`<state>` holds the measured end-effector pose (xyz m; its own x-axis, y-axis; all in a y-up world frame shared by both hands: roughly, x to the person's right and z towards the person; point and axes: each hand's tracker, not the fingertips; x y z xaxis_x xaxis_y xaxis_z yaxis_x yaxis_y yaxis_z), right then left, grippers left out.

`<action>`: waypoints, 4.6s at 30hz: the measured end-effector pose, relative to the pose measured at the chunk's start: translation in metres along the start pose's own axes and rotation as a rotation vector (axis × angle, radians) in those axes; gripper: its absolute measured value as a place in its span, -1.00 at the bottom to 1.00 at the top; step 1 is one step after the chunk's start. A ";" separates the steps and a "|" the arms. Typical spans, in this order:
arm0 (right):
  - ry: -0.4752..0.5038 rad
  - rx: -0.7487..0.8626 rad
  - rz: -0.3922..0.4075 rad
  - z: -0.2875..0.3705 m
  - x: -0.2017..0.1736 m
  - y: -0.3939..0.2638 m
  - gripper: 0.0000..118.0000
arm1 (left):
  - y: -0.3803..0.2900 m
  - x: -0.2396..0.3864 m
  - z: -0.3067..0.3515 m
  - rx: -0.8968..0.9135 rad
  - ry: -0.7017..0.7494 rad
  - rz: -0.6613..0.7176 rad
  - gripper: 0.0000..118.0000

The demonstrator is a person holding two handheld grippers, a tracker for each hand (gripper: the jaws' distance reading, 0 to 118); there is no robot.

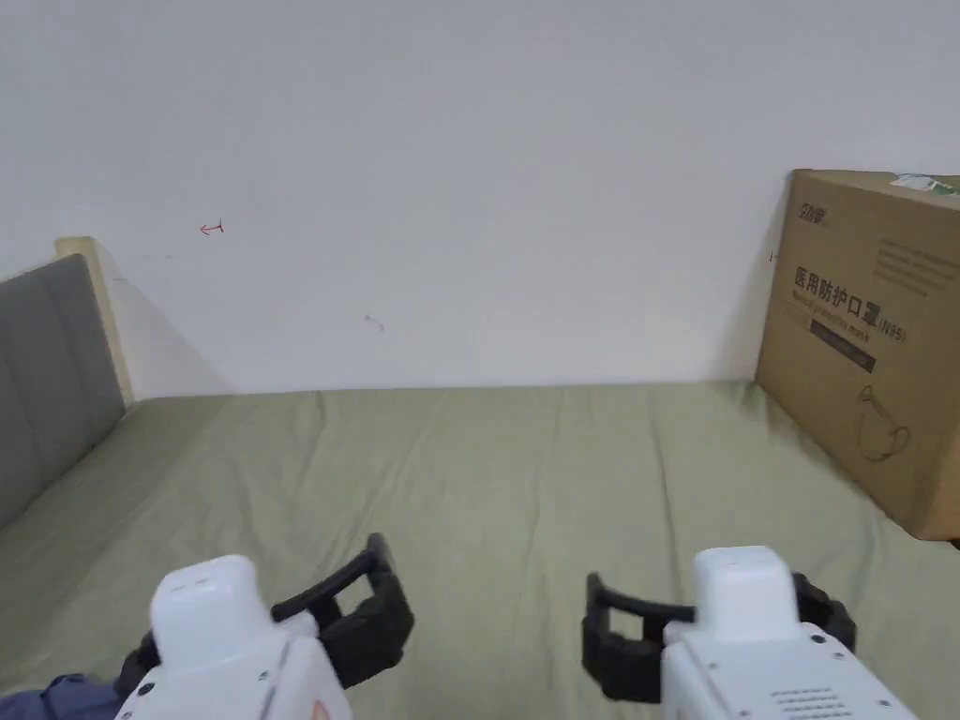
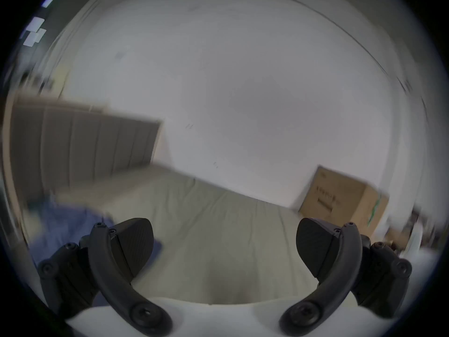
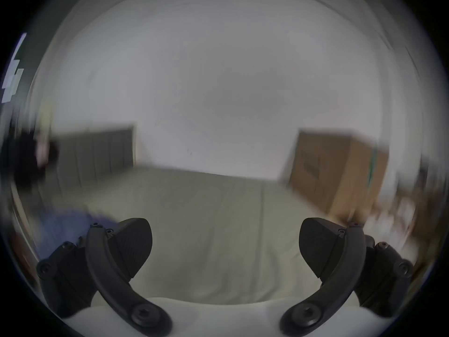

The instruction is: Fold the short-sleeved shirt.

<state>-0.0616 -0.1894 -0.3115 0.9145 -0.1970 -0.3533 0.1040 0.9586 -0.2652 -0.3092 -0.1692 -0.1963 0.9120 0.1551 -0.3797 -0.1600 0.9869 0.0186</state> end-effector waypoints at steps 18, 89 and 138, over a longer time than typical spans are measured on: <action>-0.230 0.239 0.331 0.027 -0.013 0.000 -0.76 | 0.018 0.014 0.017 0.042 0.082 -0.179 -0.97; 0.418 -0.263 0.355 -0.059 -0.164 -0.074 -1.00 | -0.133 -0.264 -0.118 -0.831 0.436 0.115 0.97; -0.215 -0.057 0.047 0.011 0.072 0.031 -1.00 | -0.022 0.127 -0.134 -0.703 -0.656 0.211 -0.96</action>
<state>0.0118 -0.1721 -0.3350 0.9808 -0.0980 -0.1683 0.0426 0.9512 -0.3056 -0.2408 -0.1771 -0.3688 0.8335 0.5285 0.1611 -0.3381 0.7184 -0.6079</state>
